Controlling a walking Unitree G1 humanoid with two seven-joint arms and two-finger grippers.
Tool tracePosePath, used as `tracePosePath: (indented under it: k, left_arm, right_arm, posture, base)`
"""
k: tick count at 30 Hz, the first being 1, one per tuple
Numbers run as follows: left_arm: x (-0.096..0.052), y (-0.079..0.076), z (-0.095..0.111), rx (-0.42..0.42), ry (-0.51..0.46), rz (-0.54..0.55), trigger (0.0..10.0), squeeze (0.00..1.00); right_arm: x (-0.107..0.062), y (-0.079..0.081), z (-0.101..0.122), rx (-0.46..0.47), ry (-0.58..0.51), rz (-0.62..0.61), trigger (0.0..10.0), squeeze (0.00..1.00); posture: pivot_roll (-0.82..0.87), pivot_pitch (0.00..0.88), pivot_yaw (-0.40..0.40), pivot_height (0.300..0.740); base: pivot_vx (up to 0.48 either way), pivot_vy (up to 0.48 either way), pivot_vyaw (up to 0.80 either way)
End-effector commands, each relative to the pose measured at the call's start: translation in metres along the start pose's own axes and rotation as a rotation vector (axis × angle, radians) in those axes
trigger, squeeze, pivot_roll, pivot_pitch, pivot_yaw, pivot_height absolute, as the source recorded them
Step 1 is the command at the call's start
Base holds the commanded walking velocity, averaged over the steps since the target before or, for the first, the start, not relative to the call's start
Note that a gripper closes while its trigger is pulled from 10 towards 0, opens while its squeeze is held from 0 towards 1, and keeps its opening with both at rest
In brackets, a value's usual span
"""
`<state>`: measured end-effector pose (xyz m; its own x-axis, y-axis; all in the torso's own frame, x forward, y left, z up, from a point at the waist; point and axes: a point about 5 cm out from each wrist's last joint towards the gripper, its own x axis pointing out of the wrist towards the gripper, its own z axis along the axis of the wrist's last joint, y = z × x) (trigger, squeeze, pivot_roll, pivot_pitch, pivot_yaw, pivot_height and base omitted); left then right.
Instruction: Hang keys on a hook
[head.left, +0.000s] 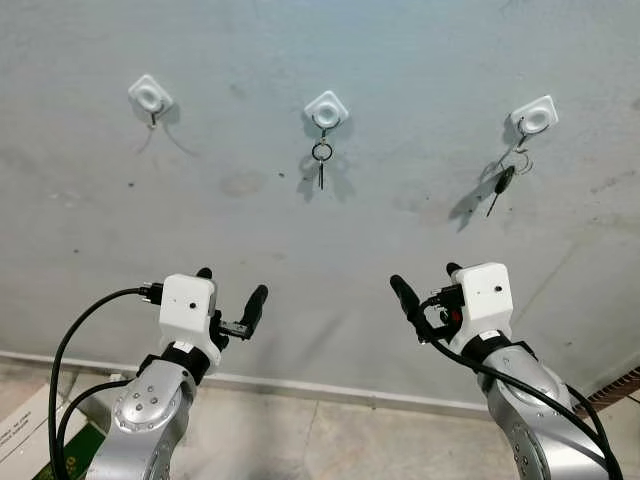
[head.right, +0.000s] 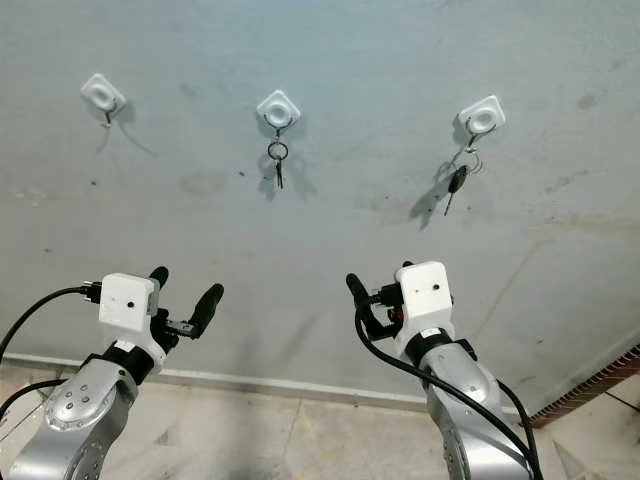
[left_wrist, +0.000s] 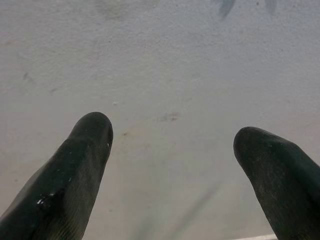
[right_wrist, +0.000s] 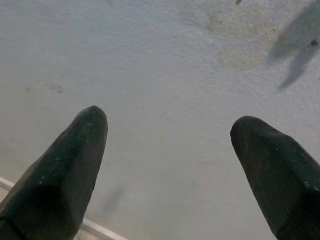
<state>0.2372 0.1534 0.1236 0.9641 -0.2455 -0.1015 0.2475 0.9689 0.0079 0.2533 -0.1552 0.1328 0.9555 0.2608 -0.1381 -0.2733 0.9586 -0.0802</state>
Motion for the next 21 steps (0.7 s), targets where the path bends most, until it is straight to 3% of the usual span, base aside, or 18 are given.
tracePosePath:
  k: [1, 21]
  left_arm:
    - [-0.0004, -0.0005, 0.0015, 0.009, -0.005, 0.002, 10.0, 0.00]
    - [-0.0005, -0.0015, 0.0008, -0.004, -0.003, 0.009, 10.0, 0.00]
  right_arm:
    - [0.0003, -0.0015, 0.0014, -0.007, -0.006, 0.003, 10.0, 0.00]
    - [-0.0009, -0.0034, 0.0009, -0.012, 0.000, 0.004, 10.0, 0.00]
  posture:
    - [0.01, 0.011, 0.038, 0.740]
    - [0.00, 0.014, 0.031, 0.740]
  base:
    - [-0.251, 0.000, 0.00]
    - [-0.252, 0.000, 0.00]
